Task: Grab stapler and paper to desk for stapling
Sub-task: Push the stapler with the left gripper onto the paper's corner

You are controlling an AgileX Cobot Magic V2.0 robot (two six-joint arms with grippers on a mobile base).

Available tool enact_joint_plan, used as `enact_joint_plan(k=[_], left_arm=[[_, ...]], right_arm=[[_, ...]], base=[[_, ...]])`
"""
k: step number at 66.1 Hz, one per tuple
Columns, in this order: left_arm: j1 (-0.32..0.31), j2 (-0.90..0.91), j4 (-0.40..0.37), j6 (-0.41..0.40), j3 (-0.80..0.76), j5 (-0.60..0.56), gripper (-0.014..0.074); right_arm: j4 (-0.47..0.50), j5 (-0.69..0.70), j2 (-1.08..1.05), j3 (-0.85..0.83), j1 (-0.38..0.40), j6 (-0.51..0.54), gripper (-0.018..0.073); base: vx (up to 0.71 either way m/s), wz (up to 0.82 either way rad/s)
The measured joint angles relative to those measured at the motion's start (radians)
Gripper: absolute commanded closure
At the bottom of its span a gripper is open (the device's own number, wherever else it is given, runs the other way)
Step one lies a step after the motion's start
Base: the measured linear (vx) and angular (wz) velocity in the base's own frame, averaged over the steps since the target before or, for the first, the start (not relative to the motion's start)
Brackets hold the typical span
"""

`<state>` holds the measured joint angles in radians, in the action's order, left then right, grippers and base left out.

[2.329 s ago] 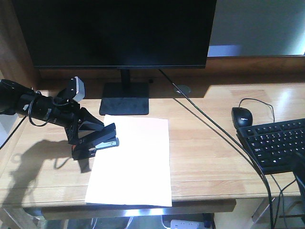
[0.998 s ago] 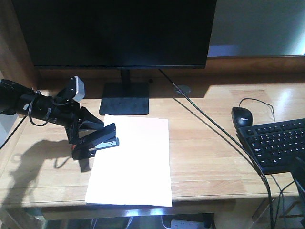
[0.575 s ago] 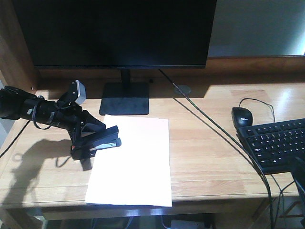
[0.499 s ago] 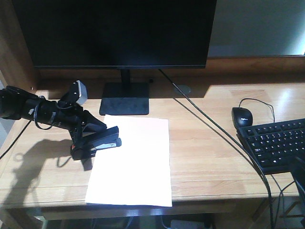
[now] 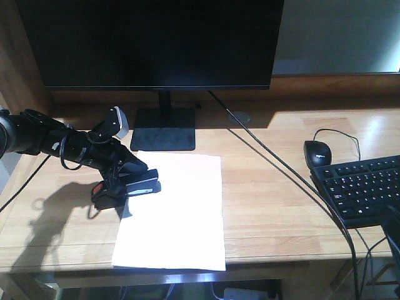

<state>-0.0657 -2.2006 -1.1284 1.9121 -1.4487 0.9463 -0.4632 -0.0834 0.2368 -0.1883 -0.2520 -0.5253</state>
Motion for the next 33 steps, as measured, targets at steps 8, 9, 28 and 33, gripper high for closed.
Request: enact_joint_plan(k=[8, 9, 28, 33], left_arm=[[-0.009, 0.002, 0.019, -0.013, 0.0, -0.013, 0.0603], [-0.009, 0.002, 0.021, -0.015, -0.001, -0.014, 0.0603], [-0.026, -0.006, 0.053, -0.084, -0.011, -0.027, 0.0603], [-0.028, -0.007, 0.058, -0.101, -0.012, -0.027, 0.0603]], right_arm=[[0.0, 0.0, 0.0, 0.0, 0.0, 0.0, -0.0001], [0.0, 0.0, 0.0, 0.0, 0.0, 0.0, -0.0001], [0.0, 0.0, 0.0, 0.0, 0.0, 0.0, -0.0001], [0.0, 0.0, 0.0, 0.0, 0.0, 0.0, -0.0001]], base=[[0.0, 0.0], [0.0, 0.0], [0.0, 0.0], [0.0, 0.0]])
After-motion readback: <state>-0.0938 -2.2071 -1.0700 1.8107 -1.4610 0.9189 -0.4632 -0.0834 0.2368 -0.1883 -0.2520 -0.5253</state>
